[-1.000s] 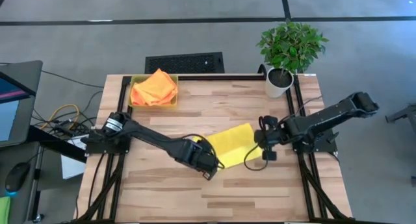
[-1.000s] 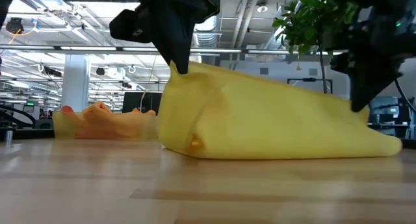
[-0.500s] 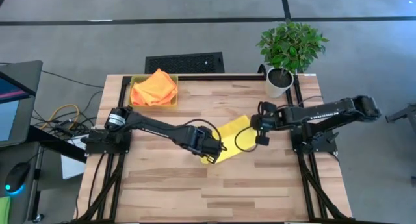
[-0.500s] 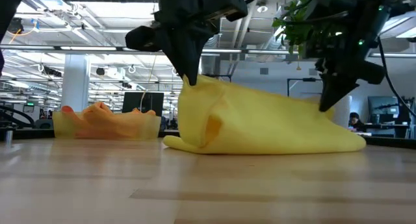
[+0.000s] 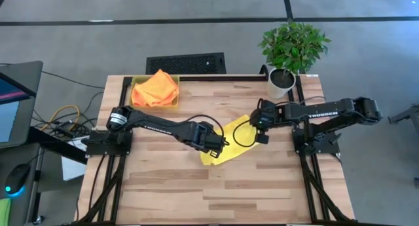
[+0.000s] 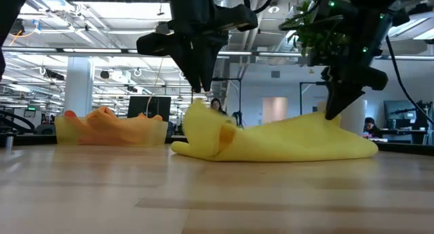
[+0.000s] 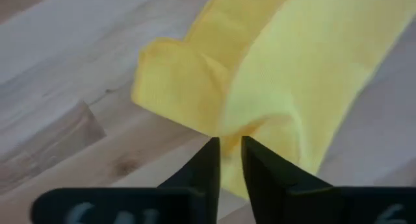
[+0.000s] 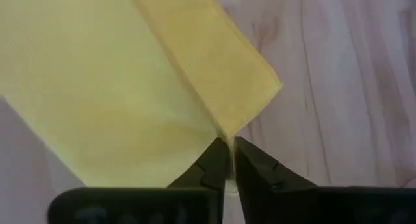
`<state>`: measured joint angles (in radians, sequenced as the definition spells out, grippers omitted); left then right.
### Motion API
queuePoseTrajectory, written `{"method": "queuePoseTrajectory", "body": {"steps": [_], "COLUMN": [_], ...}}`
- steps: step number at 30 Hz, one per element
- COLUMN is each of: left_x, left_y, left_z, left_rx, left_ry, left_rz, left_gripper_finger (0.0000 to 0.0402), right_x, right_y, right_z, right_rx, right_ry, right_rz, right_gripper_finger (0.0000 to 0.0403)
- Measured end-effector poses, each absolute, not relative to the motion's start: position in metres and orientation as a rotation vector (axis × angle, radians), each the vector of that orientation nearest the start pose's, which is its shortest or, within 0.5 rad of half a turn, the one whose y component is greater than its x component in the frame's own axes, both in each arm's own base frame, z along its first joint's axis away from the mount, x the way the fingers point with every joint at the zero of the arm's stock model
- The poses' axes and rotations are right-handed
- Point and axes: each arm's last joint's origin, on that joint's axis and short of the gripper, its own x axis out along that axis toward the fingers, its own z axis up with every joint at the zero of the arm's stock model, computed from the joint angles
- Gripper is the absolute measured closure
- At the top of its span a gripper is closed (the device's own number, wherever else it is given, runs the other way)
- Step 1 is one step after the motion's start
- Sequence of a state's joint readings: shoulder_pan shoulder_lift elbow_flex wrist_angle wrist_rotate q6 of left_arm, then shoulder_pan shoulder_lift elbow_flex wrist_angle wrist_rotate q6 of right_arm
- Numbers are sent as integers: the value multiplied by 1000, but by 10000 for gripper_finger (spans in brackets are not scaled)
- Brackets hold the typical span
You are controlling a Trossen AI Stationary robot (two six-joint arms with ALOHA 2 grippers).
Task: Fold microfiber towels
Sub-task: Fold the yellow microfiber cloth
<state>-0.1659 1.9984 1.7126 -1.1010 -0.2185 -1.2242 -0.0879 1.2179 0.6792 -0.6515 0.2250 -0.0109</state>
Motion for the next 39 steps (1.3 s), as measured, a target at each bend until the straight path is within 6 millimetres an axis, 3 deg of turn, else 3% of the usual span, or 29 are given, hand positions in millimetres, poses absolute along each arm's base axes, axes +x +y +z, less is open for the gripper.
{"method": "queuePoseTrajectory", "body": {"steps": [6,11,17,21,24,30,35,39], "left_x": [391,391,392,393,398,401,397,389], "left_y": [-48,-44,-46,-49,-60,-89,-106,-115], "left_z": [237,237,237,237,238,241,237,217], "left_rx": [-757,-765,-789,-749,-635,-365,-266,-164], "left_ry": [1149,1152,1198,1217,1219,1206,1193,1213], "left_rz": [896,904,846,778,603,324,282,276], "left_gripper_finger": [287,249,240,242,243,244,244,244], "right_x": [210,210,209,207,205,205,206,208], "right_y": [-25,-27,-22,-14,-6,2,5,6], "right_z": [191,191,207,211,208,207,207,208], "right_rx": [-176,-208,-32,61,42,19,41,37], "right_ry": [1141,1143,1193,1229,1241,1243,1235,1207], "right_rz": [-231,-274,-183,33,140,173,163,167], "right_gripper_finger": [304,238,182,173,174,180,179,181]}}
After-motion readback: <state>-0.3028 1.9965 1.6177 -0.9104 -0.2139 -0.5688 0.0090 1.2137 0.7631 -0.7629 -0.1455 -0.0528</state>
